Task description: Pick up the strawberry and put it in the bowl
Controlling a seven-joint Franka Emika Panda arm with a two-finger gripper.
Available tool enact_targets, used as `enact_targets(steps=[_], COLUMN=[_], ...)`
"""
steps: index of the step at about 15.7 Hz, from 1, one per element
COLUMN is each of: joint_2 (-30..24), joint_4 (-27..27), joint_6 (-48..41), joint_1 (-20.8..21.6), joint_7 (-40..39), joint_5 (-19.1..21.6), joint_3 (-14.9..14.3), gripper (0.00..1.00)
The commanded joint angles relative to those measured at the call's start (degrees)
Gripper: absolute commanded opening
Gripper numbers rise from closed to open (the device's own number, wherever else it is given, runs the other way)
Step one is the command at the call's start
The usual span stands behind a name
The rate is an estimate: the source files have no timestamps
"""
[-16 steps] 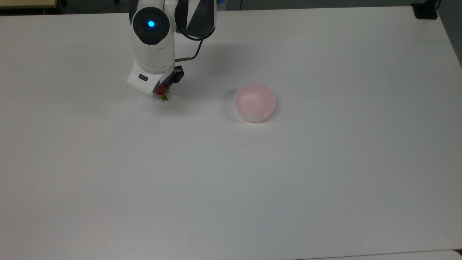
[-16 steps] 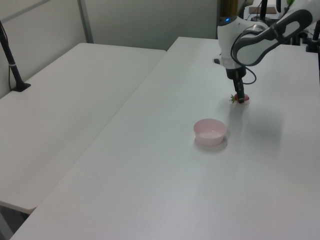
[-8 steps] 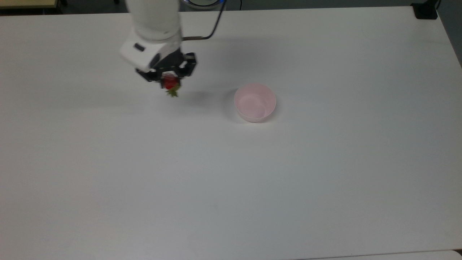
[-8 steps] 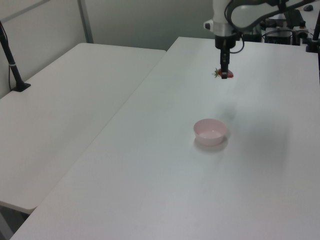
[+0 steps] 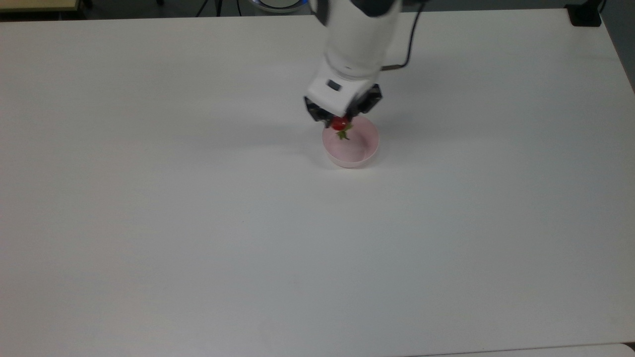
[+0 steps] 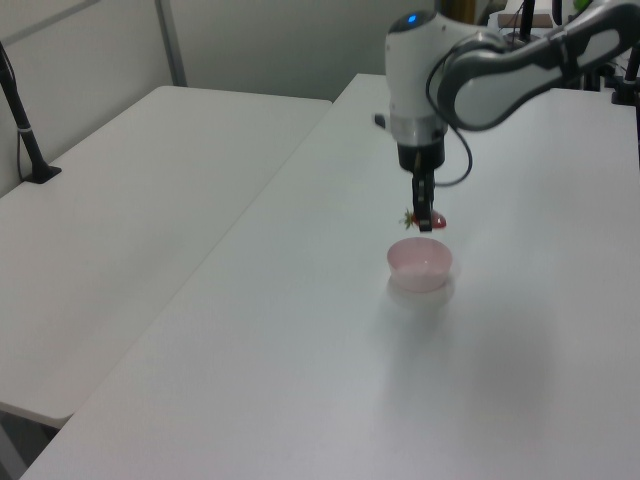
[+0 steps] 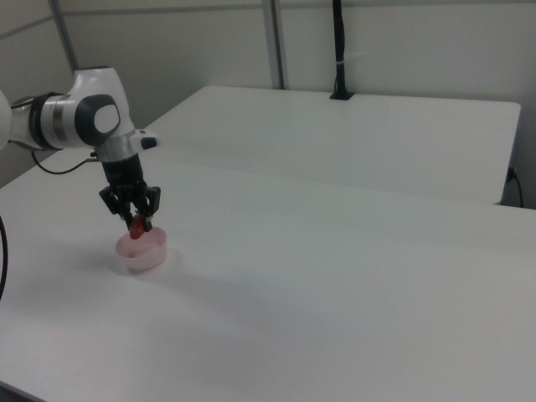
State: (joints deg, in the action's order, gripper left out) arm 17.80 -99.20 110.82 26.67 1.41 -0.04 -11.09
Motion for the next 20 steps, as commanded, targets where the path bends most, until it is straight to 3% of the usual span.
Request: enact_targets(steps=[1, 2, 3, 6, 9, 12, 16, 20], joint_2=[3.5, 4.3, 5.0, 2.7, -4.2, -12.2, -15.3, -15.9], joint_4=[0.4, 0.3, 0.2, 0.3, 0.0, 0.3, 0.3, 0.3], joint_6=[1.0, 3.9, 6.2, 5.6, 2.2, -3.9, -6.8, -8.1], joint_1=[1.6, 1.6, 1.6, 1.8, 0.0, -8.9, -19.7, -21.7], joint_7=[2.4, 3.8, 6.0, 7.4, 11.6, 12.3, 11.0, 10.4], joint_5=[0.9, 0.9, 0.7, 0.0, -0.4, -3.3, -6.9, -6.3], joint_3=[-0.4, -0.4, -0.3, -0.3, -0.3, 2.5, 7.6, 8.3], gripper=[0.34, 0.54, 1.00, 1.00, 1.00, 1.00, 1.00, 1.00])
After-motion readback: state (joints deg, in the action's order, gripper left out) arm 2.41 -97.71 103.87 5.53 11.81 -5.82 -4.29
